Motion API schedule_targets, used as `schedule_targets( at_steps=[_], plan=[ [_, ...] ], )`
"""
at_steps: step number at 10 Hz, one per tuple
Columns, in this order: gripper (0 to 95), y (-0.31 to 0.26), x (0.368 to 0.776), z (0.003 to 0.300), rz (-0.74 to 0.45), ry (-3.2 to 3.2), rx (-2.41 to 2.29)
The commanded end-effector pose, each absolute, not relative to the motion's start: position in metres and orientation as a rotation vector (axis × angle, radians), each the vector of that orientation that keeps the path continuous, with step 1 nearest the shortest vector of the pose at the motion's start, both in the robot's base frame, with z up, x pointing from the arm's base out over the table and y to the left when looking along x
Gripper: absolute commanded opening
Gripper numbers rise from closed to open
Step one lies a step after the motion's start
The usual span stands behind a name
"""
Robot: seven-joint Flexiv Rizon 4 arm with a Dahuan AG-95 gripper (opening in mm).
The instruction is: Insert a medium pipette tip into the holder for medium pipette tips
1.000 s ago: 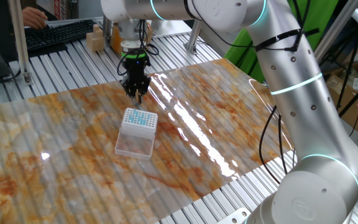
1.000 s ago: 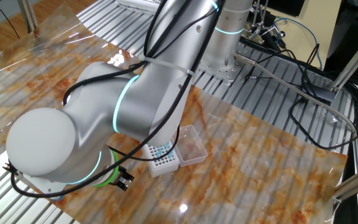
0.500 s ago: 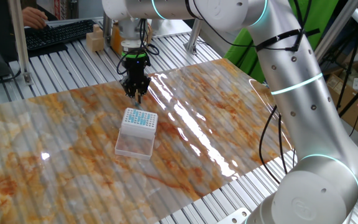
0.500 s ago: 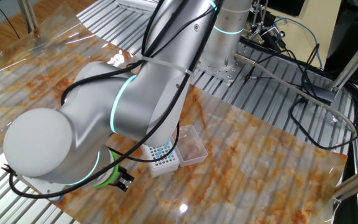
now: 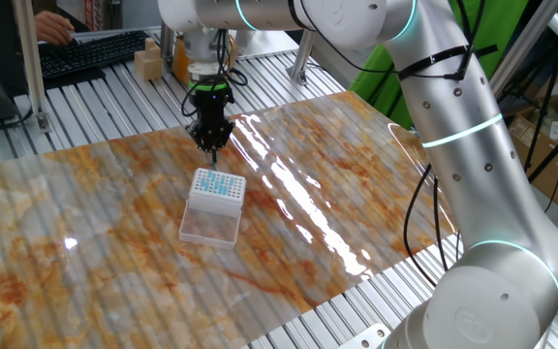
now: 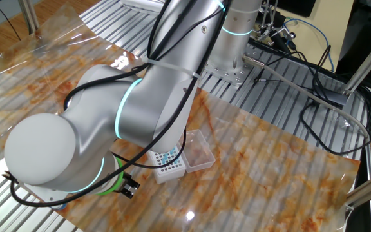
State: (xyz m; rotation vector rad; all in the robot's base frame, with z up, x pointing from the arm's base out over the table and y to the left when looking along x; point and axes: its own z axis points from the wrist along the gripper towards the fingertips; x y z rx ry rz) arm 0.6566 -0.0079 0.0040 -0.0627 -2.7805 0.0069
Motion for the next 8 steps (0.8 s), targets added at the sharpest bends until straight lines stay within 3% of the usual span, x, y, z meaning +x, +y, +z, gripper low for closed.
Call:
schedule_targets(
  at_steps=[1, 8],
  plan=[
    [0.0, -0.0080, 0.6572, 0.0036, 0.007, -2.781, -0.061],
    [0.0, -0.0084, 0.6547, 0.0133, 0.023, -2.777, -0.069]
  ],
)
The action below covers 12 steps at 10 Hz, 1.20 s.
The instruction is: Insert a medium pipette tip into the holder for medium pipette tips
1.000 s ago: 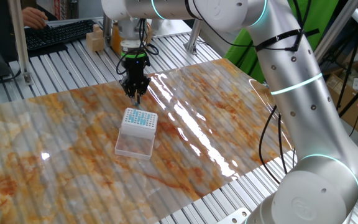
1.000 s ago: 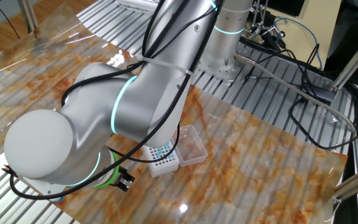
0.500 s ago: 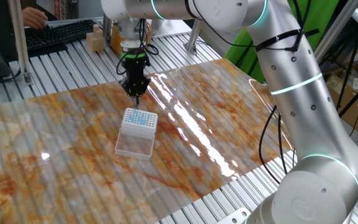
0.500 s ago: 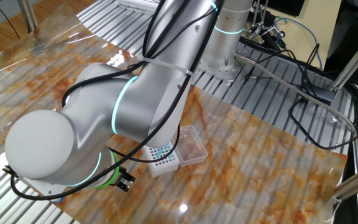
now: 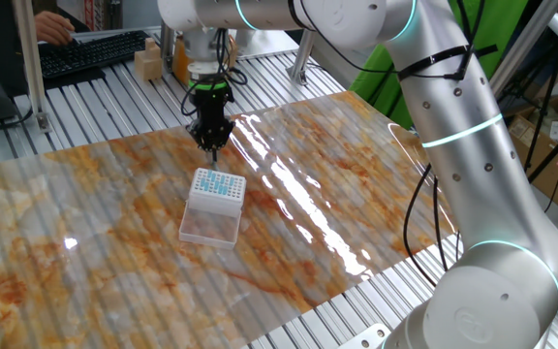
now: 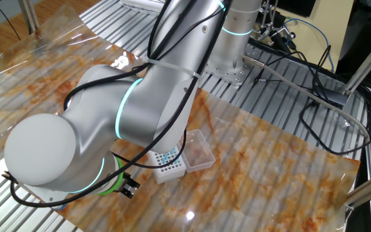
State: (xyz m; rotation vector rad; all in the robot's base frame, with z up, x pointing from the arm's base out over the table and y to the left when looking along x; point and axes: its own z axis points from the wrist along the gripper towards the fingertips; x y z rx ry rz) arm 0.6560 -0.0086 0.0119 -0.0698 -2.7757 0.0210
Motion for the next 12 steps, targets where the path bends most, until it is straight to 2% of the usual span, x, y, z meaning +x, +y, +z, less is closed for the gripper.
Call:
schedule_targets(
  at_steps=[1, 12],
  plan=[
    [0.0, -0.008, 0.654, 0.016, 0.027, -2.778, -0.069],
    [0.0, 0.005, 0.636, 0.067, 0.029, -2.858, -0.265]
  ],
)
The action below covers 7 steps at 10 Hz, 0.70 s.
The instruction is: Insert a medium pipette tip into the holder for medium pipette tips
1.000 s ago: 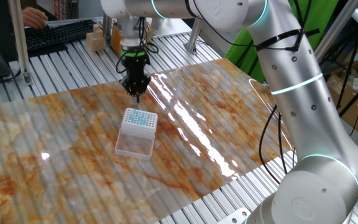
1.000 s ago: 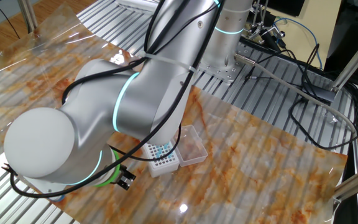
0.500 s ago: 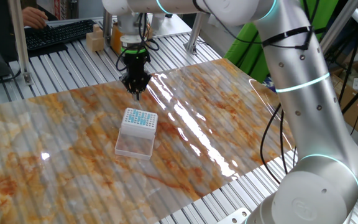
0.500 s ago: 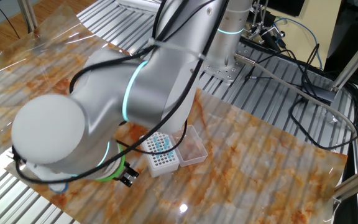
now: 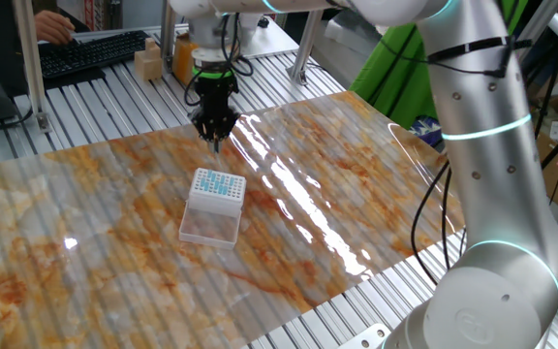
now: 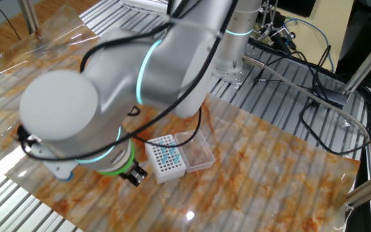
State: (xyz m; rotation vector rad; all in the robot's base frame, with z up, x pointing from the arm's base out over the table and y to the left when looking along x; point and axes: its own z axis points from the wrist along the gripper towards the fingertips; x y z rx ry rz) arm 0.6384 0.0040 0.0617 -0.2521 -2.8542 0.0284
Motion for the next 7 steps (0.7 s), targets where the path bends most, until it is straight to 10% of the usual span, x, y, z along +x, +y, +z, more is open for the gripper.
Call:
schedule_targets(
  at_steps=[1, 7],
  plan=[
    [0.0, 0.007, 0.632, 0.073, 0.028, -2.863, -0.278],
    [0.0, 0.004, 0.619, 0.091, -0.013, -2.943, -0.339]
  ],
)
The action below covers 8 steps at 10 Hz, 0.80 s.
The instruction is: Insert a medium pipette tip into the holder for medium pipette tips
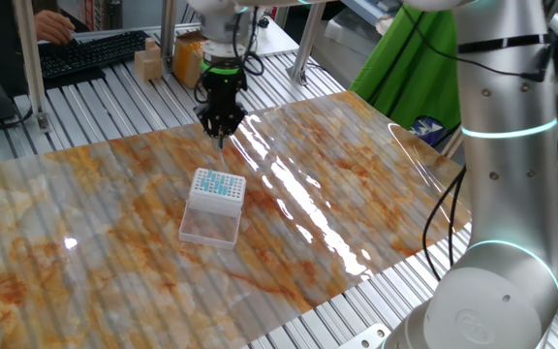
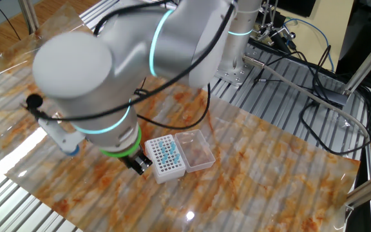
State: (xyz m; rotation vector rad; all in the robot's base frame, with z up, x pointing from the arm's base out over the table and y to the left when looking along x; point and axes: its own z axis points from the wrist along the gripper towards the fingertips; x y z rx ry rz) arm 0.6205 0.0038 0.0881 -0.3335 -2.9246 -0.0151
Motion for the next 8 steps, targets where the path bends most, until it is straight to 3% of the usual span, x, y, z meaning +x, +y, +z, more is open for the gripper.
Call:
schedule_targets(
  at_steps=[1, 8],
  plan=[
    [0.0, 0.0045, 0.6181, 0.0934, -0.014, -2.953, -0.343],
    [0.0, 0.0086, 0.6099, 0.1032, -0.026, -3.057, -0.347]
  ],
)
